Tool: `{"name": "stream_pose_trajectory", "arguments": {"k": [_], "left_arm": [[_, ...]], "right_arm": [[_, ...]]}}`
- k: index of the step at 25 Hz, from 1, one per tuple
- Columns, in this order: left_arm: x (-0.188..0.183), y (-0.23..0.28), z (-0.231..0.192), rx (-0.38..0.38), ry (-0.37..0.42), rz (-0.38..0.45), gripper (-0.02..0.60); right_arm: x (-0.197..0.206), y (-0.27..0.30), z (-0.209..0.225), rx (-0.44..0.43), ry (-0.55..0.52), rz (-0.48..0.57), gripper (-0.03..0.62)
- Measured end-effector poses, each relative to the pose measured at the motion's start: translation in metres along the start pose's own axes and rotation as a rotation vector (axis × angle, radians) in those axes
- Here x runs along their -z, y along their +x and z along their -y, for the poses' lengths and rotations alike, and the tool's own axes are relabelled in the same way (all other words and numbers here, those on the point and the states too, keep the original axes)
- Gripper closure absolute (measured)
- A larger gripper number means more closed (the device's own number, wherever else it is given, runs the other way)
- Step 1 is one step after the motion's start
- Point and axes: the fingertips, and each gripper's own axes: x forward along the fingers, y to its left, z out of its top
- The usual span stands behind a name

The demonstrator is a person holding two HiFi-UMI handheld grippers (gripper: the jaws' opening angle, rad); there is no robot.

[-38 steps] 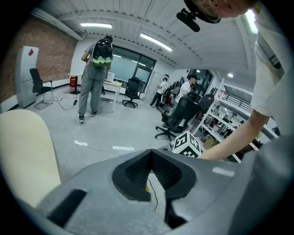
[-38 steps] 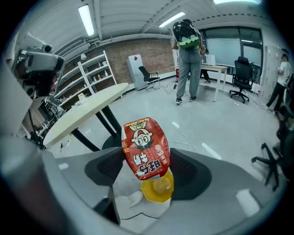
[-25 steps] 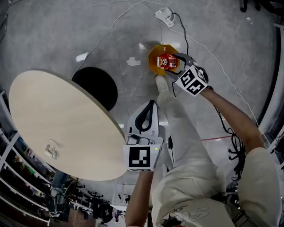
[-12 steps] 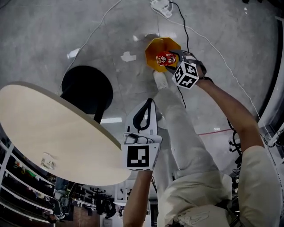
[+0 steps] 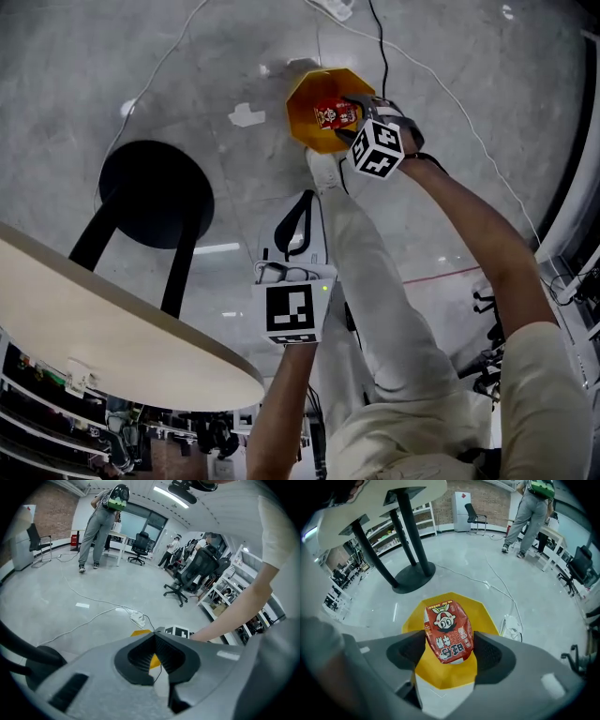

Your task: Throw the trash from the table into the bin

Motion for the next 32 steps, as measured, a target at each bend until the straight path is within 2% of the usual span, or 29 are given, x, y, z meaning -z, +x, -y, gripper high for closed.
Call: {"name": "stream_pose_trajectory", "arguments": {"k": [12, 22, 25, 29, 32], "left_arm": [[0.062, 0.061, -0.03, -0.034, -0.03, -0.045, 0.578], [0.061, 0.05, -0.032, -0.042, -0.024, -0.024, 0.578], [0.061, 0.044, -0.035, -0.053, -0.025, -0.019, 0.577], [0.059, 0.037, -0.033, -0.062, -0.025, -0.014, 0.578], [0.052, 0.029, -0.029, -0.065, -0.024, -0.006, 0.577]], "right_arm": [[0.022, 0.063, 0.006, -0.019, -0.047, -0.064, 0.263], [0.026, 0.064, 0.001, -0.006, 0.012, -0.095, 0.256], [0.029, 0.062, 0.001, -0.014, 0.044, -0.122, 0.217], [0.023, 0.053, -0.001, -0.008, 0.031, -0.121, 0.215], [0.018, 0.04, -0.002, -0.003, 0.009, -0.115, 0.239]]}}
